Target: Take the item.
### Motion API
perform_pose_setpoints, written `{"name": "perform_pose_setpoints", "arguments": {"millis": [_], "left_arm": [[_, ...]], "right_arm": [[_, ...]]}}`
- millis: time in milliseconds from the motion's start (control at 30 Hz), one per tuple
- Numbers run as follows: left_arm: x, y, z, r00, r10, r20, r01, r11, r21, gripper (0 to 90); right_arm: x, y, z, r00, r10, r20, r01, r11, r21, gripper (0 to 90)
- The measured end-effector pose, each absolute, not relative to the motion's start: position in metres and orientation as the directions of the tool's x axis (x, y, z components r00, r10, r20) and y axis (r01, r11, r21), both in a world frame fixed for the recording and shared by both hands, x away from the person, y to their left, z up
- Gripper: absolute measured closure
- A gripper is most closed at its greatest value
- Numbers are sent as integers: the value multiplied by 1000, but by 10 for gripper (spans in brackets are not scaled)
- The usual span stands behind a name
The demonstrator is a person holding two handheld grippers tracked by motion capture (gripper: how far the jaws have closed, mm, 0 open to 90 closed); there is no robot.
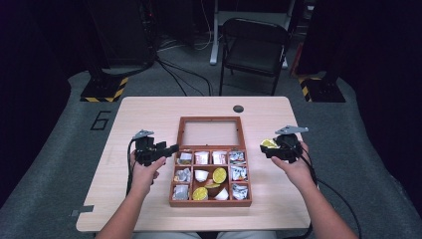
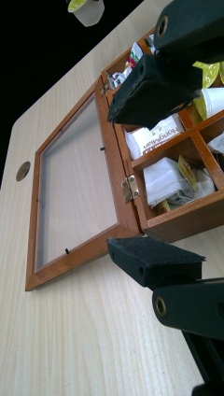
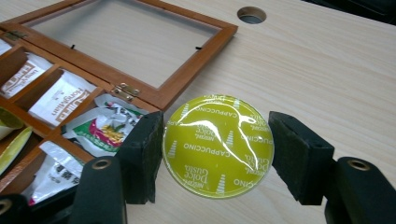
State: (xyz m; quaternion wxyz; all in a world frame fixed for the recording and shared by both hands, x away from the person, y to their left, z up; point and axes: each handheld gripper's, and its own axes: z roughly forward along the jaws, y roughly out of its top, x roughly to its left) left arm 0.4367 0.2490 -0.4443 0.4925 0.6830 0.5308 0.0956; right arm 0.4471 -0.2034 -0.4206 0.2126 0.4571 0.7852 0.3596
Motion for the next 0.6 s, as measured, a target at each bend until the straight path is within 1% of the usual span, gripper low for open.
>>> {"name": "perform_pose_setpoints", "arguments": {"millis": [200,467,600], "left_arm": [[436,250,-444,419,819,-393,631,49,775,334],[437,252,-443,420,819,-391,629,47,776,334],[437,252,-444,421,817,-394,629,50,776,333]], "right_arm": [[450,-211,-424,-466,885,-7,572,307,761,374],[452,-221,-451,-420,908,-8,606,287,741,374],[454,-225,-461,-386,923,1,621,259,739,374]]}}
